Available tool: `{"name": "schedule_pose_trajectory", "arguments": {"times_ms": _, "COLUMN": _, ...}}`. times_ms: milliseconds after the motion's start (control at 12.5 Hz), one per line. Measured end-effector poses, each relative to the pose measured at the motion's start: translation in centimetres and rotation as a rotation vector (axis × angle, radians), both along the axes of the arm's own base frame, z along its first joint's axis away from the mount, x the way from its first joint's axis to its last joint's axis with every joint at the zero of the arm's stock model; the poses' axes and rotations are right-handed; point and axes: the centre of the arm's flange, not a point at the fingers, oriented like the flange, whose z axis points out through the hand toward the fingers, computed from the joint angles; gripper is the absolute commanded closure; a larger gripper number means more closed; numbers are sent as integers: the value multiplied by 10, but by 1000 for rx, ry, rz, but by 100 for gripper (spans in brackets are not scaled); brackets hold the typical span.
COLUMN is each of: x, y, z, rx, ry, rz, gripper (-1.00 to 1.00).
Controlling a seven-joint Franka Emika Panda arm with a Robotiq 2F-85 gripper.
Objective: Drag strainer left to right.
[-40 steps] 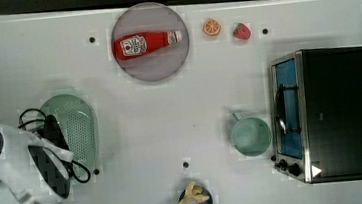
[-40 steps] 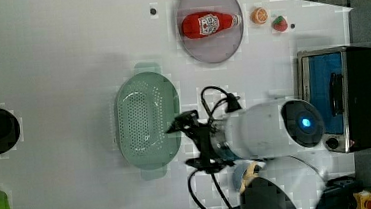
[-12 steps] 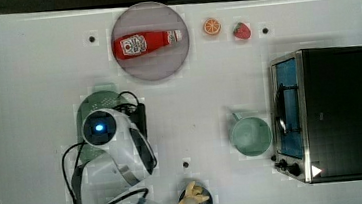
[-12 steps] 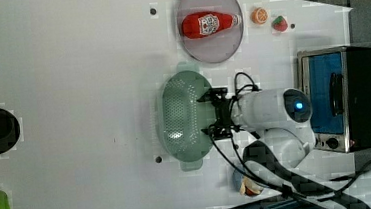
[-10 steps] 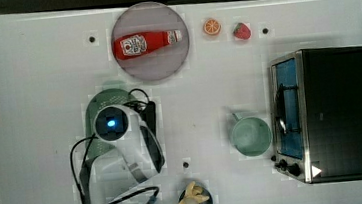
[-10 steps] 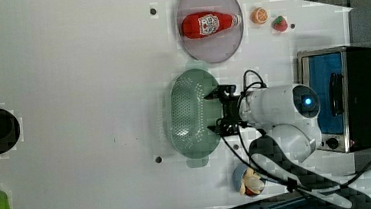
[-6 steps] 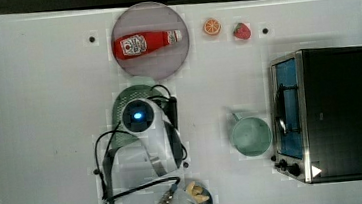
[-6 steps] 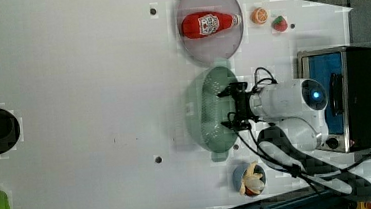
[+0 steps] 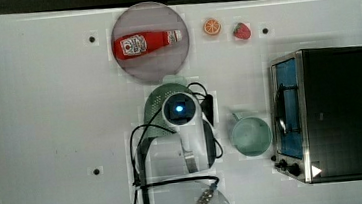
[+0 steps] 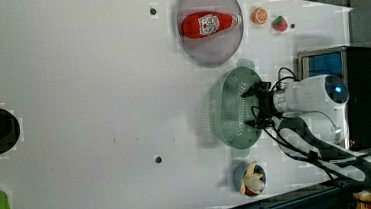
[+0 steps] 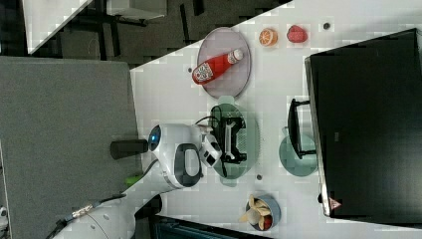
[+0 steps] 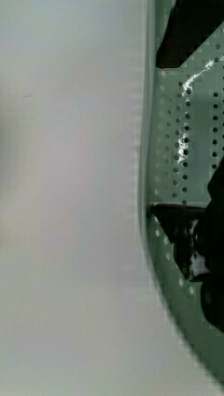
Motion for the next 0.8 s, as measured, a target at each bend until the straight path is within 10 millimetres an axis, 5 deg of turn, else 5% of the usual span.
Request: {"name": "schedule_pose_trajectory", "arguments": {"times_ms": 800, "x": -3, "y": -54, "z": 6, "rx": -26, "ry": -25, "rz": 61, "gripper": -100}}
